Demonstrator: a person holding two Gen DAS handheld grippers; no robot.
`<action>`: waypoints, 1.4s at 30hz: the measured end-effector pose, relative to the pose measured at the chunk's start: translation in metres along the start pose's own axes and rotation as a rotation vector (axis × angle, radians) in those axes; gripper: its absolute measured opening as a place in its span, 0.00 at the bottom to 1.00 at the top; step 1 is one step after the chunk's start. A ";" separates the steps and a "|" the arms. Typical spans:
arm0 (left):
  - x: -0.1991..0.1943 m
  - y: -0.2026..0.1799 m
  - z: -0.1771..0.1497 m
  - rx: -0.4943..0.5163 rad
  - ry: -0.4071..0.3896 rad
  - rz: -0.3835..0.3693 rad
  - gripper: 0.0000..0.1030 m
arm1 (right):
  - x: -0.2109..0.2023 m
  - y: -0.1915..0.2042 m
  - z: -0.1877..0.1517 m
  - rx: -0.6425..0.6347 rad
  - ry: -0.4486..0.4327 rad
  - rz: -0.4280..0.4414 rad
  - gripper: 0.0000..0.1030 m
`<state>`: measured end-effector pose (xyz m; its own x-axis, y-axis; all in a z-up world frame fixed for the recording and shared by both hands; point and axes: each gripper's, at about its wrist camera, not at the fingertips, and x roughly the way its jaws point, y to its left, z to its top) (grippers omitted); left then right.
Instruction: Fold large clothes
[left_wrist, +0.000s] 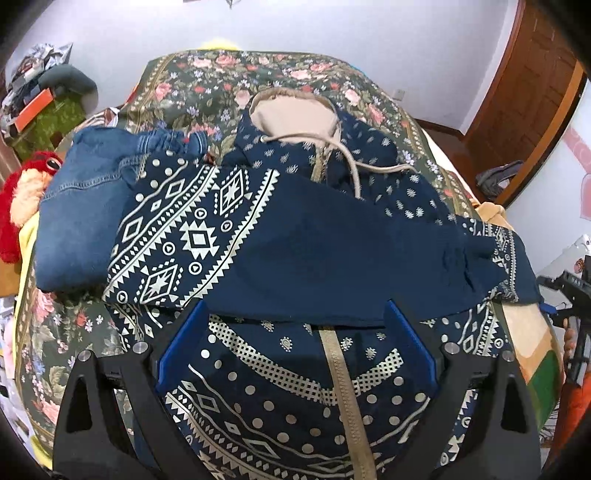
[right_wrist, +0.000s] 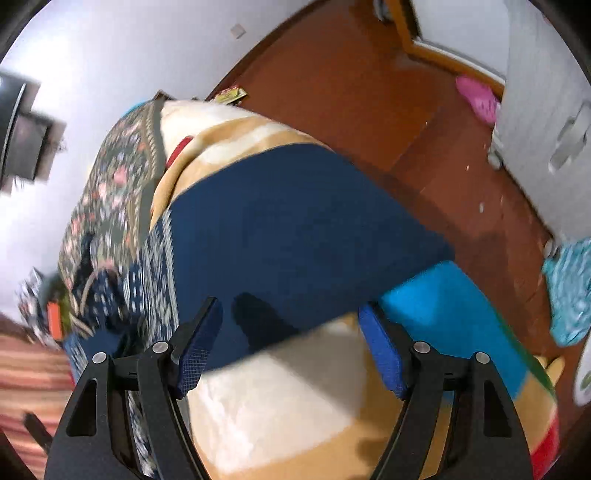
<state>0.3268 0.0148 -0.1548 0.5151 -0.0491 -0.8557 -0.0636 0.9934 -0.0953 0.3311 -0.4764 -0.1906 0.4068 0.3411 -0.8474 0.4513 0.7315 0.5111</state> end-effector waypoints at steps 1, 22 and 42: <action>0.003 0.001 0.000 -0.002 0.003 0.008 0.93 | 0.000 -0.001 0.005 0.011 -0.014 0.000 0.73; -0.018 0.044 -0.012 -0.090 -0.038 0.025 0.93 | -0.108 0.122 0.014 -0.269 -0.546 -0.183 0.07; -0.061 0.117 -0.047 -0.150 -0.127 0.020 0.93 | -0.048 0.344 -0.109 -0.739 -0.330 0.153 0.06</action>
<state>0.2480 0.1292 -0.1378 0.6159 -0.0066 -0.7878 -0.1970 0.9669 -0.1621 0.3805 -0.1769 0.0107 0.6862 0.3619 -0.6310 -0.2205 0.9301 0.2937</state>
